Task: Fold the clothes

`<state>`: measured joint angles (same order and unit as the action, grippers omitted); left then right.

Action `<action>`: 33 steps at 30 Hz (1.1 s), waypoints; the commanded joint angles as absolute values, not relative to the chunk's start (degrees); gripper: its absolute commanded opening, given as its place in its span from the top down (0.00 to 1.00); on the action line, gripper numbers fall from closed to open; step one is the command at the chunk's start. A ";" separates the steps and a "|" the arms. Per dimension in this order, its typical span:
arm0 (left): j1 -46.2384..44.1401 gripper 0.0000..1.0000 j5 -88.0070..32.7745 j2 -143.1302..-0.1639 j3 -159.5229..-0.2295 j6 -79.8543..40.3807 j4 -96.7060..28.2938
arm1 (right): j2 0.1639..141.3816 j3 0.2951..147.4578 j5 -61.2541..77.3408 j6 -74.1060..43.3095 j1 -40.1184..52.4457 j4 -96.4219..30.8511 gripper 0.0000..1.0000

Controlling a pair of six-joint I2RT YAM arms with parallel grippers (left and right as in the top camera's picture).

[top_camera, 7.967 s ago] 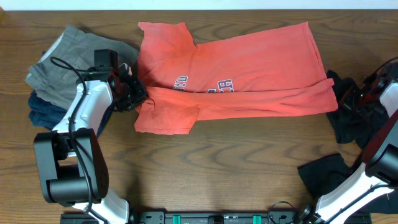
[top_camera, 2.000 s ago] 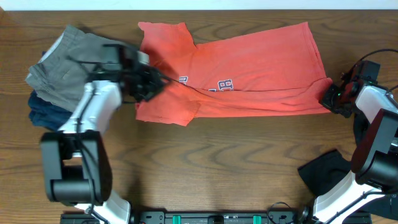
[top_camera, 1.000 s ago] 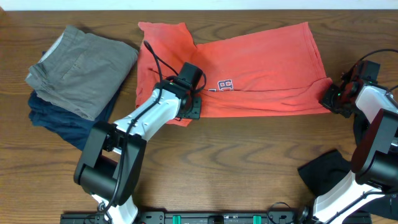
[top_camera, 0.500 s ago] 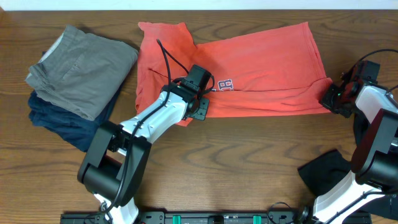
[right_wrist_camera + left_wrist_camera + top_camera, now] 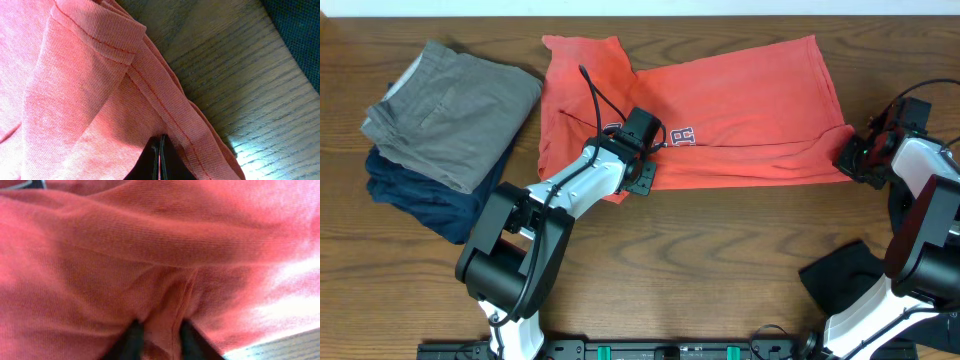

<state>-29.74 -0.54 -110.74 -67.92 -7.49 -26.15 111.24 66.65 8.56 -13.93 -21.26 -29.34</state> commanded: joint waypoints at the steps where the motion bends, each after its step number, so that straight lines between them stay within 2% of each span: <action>1: -29.61 0.85 3.01 -111.39 -69.38 -6.87 -26.50 | 114.02 63.99 6.42 -13.21 -20.60 -30.44 0.97; 4: -29.30 0.94 4.51 -110.21 -69.91 -6.87 -26.50 | 114.02 63.99 6.44 -13.21 -20.60 -30.41 0.97; 10: -28.40 0.94 8.64 -107.18 -71.40 -6.87 -25.82 | 114.02 63.99 6.42 -13.21 -20.60 -30.44 0.96; 14: -26.02 0.94 8.67 -105.34 -72.16 -7.25 -20.99 | 114.04 63.99 6.42 -13.21 -20.60 -30.44 0.96; 20: -22.57 0.93 7.94 -105.47 -72.14 -14.39 -13.50 | 114.02 63.99 6.42 -13.21 -20.60 -30.46 0.96; 23: -22.57 0.60 6.33 -105.80 -72.14 -15.33 -13.63 | 114.02 63.99 6.42 -13.21 -20.60 -30.44 0.97; 25: -22.74 0.48 4.14 -106.00 -72.14 -15.33 -14.74 | 114.04 63.99 6.42 -13.21 -20.60 -30.41 0.96; 29: -22.72 0.42 3.46 -106.00 -72.14 -15.27 -18.81 | 114.02 63.99 6.39 -13.19 -20.60 -30.41 0.96; 33: -21.82 0.41 3.66 -105.89 -72.14 -15.05 -23.09 | 114.02 63.99 6.42 -13.21 -20.60 -30.44 0.96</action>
<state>-22.63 4.05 -106.02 -71.50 -14.83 -21.26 111.24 66.65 8.60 -13.93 -21.26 -29.34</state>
